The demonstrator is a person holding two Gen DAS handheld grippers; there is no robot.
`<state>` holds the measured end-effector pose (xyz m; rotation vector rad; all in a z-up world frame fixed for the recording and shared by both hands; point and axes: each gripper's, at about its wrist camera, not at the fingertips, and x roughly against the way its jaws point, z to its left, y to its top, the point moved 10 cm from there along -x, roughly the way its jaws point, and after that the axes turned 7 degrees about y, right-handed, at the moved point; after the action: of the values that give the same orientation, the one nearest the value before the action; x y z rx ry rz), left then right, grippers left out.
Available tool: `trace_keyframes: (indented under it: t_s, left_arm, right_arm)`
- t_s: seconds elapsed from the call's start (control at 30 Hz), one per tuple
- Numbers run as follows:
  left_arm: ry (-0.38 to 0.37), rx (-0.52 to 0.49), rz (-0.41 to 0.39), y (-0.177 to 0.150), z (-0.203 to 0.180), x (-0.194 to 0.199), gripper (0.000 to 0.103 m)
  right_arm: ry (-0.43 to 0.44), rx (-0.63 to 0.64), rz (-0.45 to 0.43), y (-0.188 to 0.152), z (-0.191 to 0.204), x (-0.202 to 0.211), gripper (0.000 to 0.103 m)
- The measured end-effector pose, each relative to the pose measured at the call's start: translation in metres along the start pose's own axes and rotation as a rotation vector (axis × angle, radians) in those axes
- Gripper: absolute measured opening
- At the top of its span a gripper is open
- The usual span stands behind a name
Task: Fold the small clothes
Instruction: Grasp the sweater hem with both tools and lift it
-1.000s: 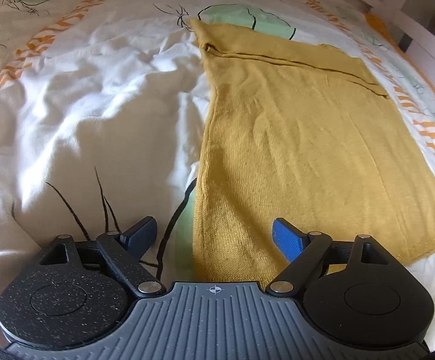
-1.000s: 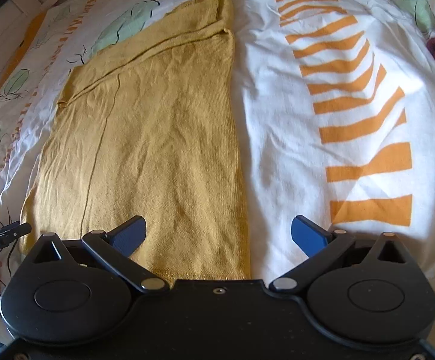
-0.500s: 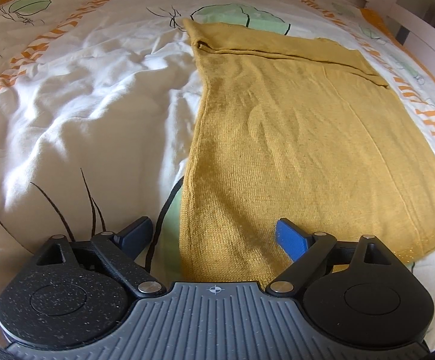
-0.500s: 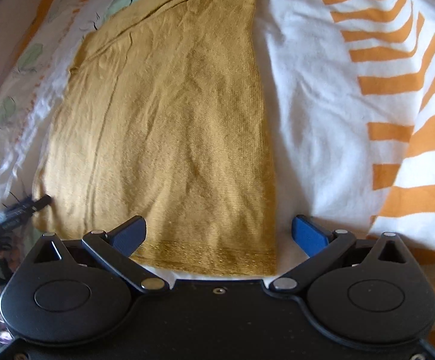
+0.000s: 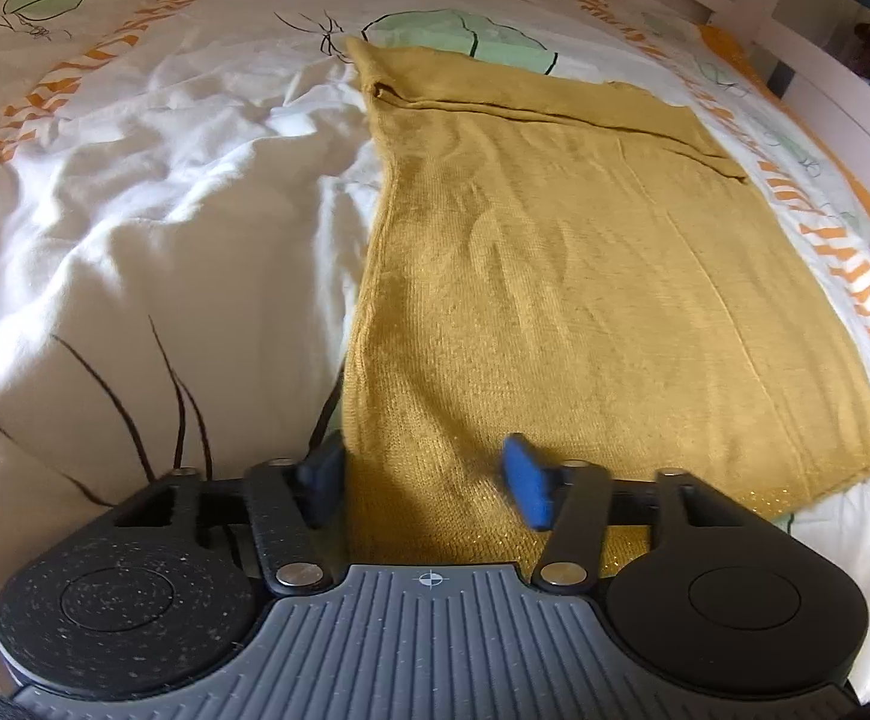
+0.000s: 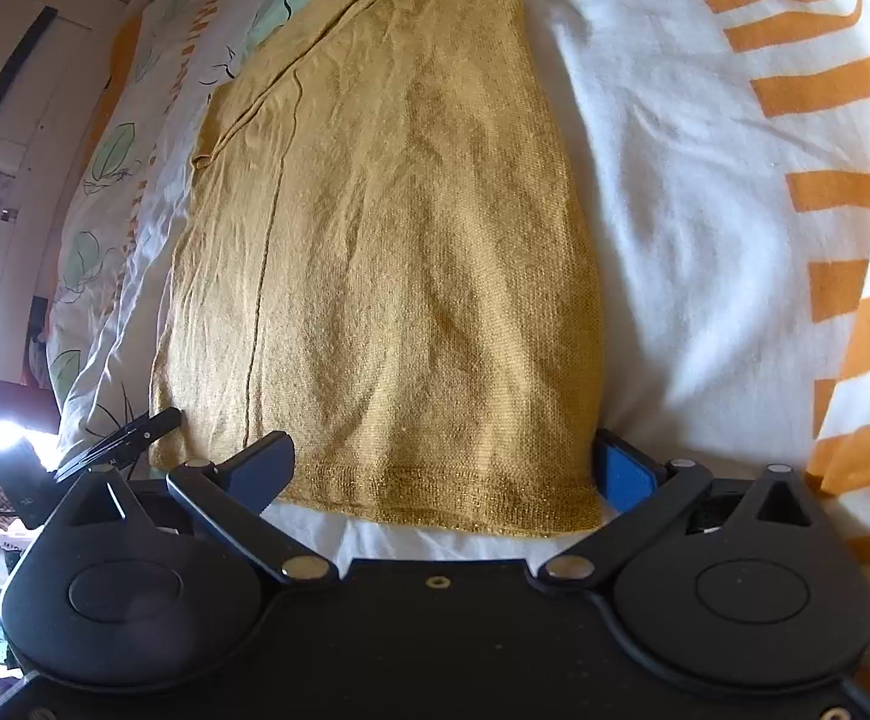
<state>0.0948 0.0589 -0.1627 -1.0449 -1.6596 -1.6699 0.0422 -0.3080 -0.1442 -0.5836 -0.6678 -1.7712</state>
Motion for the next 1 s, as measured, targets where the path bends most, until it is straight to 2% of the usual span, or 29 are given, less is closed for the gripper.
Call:
trace_keyframes:
  t_s: [0.07, 0.1, 0.13, 0.17, 0.2, 0.23, 0.27, 0.37, 0.5, 0.6, 0.73, 1.0]
  left_arm:
    - [0.0, 0.01, 0.002, 0.0, 0.001, 0.0, 0.035]
    - [0.0, 0.018, 0.002, 0.001, 0.002, -0.001, 0.027]
    - [-0.003, 0.025, 0.002, 0.001, 0.002, 0.0, 0.022]
    - [-0.007, 0.034, 0.001, 0.002, 0.003, 0.0, 0.016]
    - [-0.01, 0.043, -0.002, 0.002, 0.003, 0.0, 0.014]
    - [-0.01, 0.048, -0.007, 0.003, 0.003, 0.001, 0.012]
    - [-0.014, 0.053, -0.015, 0.004, 0.003, 0.003, 0.008]
    - [-0.028, 0.08, -0.039, 0.009, 0.003, 0.008, 0.007]
    - [-0.064, 0.125, -0.09, 0.023, 0.002, 0.022, 0.006]
    - [-0.075, 0.137, -0.132, 0.039, 0.001, 0.031, 0.006]
    - [-0.096, 0.192, -0.176, 0.068, 0.003, 0.039, 0.006]
    - [-0.117, 0.249, -0.272, 0.141, 0.007, 0.04, 0.006]
  right_arm:
    - [-0.011, 0.003, -0.015, 0.001, 0.0, 0.0, 0.098]
    - [-0.033, 0.013, -0.023, 0.002, 0.001, 0.0, 0.087]
    - [-0.055, 0.027, -0.033, 0.002, 0.0, 0.001, 0.08]
    - [-0.072, 0.039, -0.044, 0.002, 0.0, 0.002, 0.062]
    - [-0.082, 0.048, -0.055, 0.003, 0.0, 0.003, 0.039]
    - [-0.078, 0.051, -0.064, 0.003, 0.001, 0.003, 0.022]
    - [-0.075, 0.053, -0.077, 0.004, 0.002, 0.004, 0.018]
    - [-0.089, 0.11, -0.135, 0.01, 0.014, 0.01, 0.017]
    - [-0.049, 0.171, -0.23, 0.019, 0.035, 0.024, 0.017]
    - [-0.018, 0.17, -0.299, 0.031, 0.043, 0.035, 0.017]
    - [0.013, 0.158, -0.381, 0.051, 0.051, 0.046, 0.017]
    - [0.032, 0.139, -0.472, 0.106, 0.065, 0.055, 0.016]
